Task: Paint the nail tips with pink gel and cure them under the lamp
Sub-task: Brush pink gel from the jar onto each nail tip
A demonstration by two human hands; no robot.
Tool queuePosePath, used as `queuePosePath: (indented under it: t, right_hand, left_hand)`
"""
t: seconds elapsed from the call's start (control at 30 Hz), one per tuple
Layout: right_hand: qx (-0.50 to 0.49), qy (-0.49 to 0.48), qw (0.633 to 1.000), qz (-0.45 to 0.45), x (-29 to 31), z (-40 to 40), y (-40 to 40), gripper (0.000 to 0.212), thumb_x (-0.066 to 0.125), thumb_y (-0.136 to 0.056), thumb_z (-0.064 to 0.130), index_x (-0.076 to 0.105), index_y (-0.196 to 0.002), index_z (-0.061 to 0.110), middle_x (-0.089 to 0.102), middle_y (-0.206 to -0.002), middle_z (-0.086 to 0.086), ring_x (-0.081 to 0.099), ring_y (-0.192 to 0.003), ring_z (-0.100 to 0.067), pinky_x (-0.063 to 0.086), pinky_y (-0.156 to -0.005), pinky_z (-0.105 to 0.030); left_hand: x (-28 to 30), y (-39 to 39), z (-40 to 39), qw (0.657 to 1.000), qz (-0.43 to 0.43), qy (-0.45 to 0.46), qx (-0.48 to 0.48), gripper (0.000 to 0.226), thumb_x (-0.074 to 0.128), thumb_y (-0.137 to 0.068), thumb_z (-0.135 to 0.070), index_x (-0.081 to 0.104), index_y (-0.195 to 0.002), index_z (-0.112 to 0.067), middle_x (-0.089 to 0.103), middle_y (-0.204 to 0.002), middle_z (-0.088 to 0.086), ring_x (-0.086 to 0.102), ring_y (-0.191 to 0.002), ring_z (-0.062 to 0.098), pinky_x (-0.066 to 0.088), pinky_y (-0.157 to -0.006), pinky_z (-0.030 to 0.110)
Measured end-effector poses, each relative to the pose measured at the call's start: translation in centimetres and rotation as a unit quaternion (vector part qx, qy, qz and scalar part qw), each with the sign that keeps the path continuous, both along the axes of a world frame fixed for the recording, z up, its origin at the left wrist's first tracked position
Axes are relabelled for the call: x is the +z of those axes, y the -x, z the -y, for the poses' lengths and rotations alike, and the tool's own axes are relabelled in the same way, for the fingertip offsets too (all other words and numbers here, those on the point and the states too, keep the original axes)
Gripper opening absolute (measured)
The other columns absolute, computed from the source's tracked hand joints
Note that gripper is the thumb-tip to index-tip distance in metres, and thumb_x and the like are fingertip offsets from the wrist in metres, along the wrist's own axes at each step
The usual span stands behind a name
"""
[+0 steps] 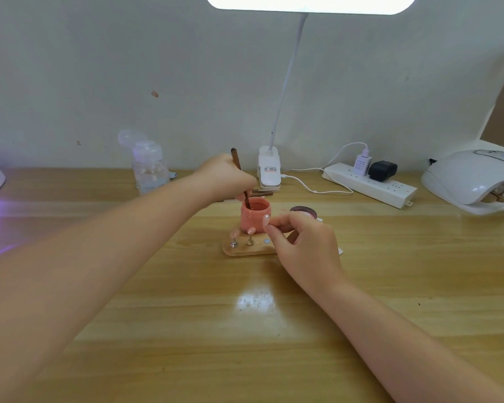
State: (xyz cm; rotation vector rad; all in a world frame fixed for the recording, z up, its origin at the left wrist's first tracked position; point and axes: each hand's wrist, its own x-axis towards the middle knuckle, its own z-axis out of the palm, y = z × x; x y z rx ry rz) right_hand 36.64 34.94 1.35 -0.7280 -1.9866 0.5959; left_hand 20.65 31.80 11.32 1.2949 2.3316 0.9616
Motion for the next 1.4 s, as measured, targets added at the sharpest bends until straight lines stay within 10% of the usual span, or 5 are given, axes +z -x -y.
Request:
queuePosePath:
  t: [0.4,1.4]
  right_hand:
    - [0.006,-0.001,1.0,-0.008,-0.1,0.0,0.1,0.004,0.073,-0.084,0.021,0.073,-0.081,0.019,0.071,-0.078,0.011,0.049,-0.051,-0.006,0.05,-0.065,-0.035]
    - [0.009,-0.003,1.0,-0.01,0.1,0.1,0.0,0.006,0.072,-0.085,0.022,0.074,-0.081,0.017,0.072,-0.079,0.008,0.053,-0.053,-0.009,0.05,-0.063,-0.038]
  left_hand:
    - [-1.3,3.6,3.1,0.947,0.299,-0.058,0.103,0.016,0.053,-0.083,-0.017,0.067,-0.076,-0.016,0.053,-0.045,-0.009,0.041,-0.047,0.01,0.027,-0.048,0.022]
    - [-4.0,2.9,5.9,0.916,0.295,-0.251,0.102,0.019,0.055,-0.092,-0.024,0.071,-0.089,-0.014,0.073,-0.068,-0.002,0.044,-0.046,0.007,0.035,-0.049,0.021]
